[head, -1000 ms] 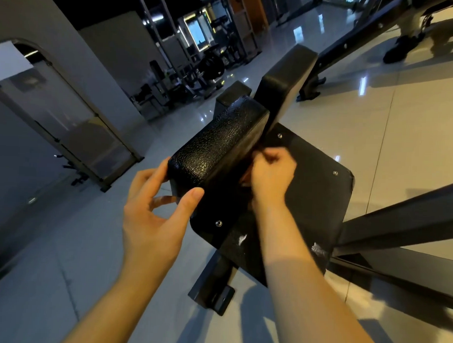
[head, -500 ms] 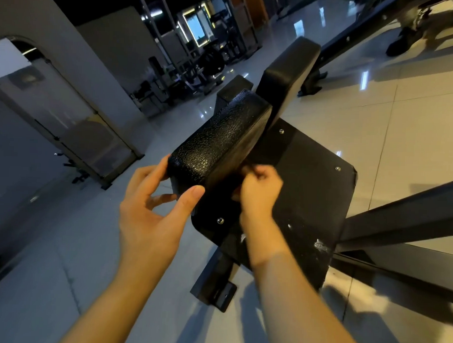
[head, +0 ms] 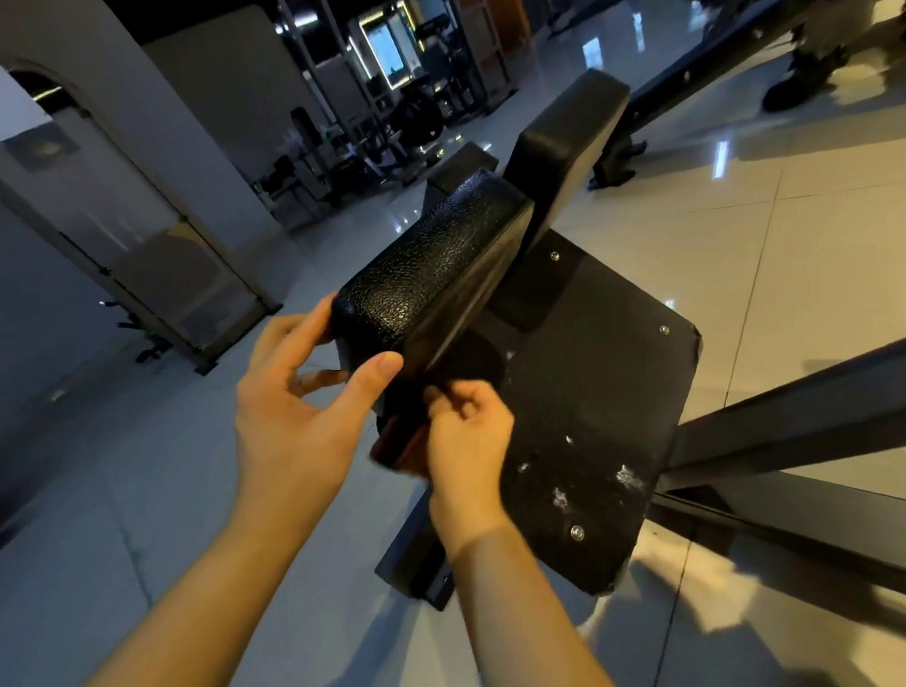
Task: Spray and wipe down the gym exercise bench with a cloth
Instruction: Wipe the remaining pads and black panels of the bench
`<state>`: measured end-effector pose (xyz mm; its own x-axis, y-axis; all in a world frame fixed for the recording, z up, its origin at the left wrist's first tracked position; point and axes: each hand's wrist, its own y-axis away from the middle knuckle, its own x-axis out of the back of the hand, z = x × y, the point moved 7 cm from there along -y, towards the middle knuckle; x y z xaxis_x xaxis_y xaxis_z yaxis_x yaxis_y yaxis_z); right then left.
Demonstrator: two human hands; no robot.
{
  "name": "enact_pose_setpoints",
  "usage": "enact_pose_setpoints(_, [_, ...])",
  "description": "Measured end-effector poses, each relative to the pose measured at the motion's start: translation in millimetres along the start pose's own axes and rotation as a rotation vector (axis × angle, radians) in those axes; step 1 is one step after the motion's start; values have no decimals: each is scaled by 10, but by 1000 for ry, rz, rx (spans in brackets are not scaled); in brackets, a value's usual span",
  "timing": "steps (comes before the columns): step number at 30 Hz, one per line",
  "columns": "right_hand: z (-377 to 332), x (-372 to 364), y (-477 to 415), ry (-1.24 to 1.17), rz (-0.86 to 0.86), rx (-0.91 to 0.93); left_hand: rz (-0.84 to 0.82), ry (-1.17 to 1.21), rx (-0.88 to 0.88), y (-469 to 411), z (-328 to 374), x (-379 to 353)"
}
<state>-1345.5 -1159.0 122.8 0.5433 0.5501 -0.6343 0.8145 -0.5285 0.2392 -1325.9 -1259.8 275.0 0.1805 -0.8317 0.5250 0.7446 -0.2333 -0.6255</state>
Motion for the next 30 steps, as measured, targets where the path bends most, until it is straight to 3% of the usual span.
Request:
enact_pose_setpoints(2, [-81, 10, 94, -33, -5, 2, -15, 4, 0, -9, 21, -2])
enact_pose_setpoints(5, [-623, 111, 46, -198, 47, 208, -26, -20, -15, -21, 31, -3])
enact_pose_setpoints(8, [-765, 124, 69, -118, 99, 340, -15, -15, -12, -15, 18, 2])
enact_pose_setpoints(12, [-174, -12, 141, -2, 45, 71, -4, -1, 6, -1, 5, 9])
enact_pose_setpoints(14, [-191, 5, 156, -13, 42, 35, -8, -3, 13, -14, 8, 13])
enact_pose_setpoints(17, [-746, 92, 198, -143, 36, 238, -28, -23, -20, -46, 26, 4])
enact_pose_setpoints(21, [-1136, 95, 273, -121, 32, 490, -17, -10, -28, -32, 34, 11])
enact_pose_setpoints(23, [-888, 85, 260, -83, 56, 446, -14, -10, -20, -28, 29, 14])
enact_pose_setpoints(27, [-104, 1, 239, 25, -5, 137, -9, 17, 10, -34, 5, 24])
enact_pose_setpoints(30, [-280, 30, 277, -46, 5, 152, -33, 15, 17, -44, 23, 25])
